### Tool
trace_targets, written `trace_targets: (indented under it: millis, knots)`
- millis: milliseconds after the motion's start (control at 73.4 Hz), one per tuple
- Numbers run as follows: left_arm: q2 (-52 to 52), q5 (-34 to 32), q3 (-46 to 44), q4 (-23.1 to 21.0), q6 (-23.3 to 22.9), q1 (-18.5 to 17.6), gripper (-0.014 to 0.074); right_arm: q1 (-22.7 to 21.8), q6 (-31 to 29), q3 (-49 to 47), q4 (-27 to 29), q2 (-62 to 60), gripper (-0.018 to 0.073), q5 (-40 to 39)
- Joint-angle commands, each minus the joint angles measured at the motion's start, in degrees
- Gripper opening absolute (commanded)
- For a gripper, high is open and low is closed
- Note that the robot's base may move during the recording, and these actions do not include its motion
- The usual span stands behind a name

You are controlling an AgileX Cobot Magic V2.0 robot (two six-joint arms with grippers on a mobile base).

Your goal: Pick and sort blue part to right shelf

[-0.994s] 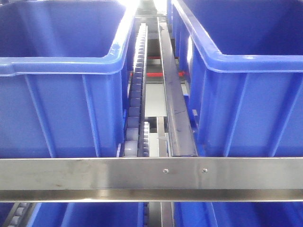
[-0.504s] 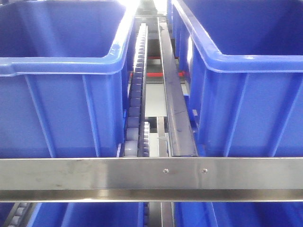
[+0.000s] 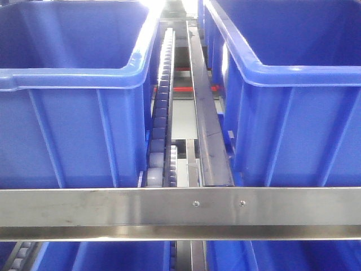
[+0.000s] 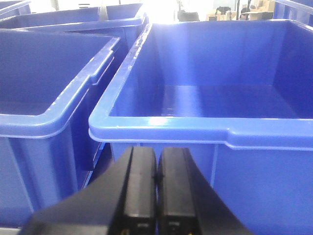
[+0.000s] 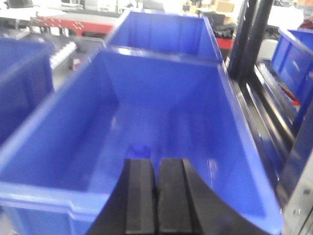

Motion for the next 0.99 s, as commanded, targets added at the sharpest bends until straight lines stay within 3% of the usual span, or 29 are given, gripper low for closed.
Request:
trace_targets:
  millis: [0,218,436,981]
  knots:
    - [-0.34,-5.22,1.43,-0.52,-0.22,0.18,0.0133,-0.54,-0.50,4.08,-0.79,-0.98,0.0069,-10.72]
    - [-0.34,-5.22,1.43,-0.52,-0.22,0.18,0.0133,-0.62,0.05,18.17,2.08,-9.39,0.0069,-17.89]
    - [-0.34,-5.22,1.43,-0.52,-0.22,0.18,0.0133,-0.62,1.39,27.72,5.05,-9.17,0.0069,-26.58]
    - [-0.34,-5.22,1.43,-0.52,-0.22,0.18,0.0133,-0.62,1.45,27.47,5.97,-9.17,0.0069,-25.50]
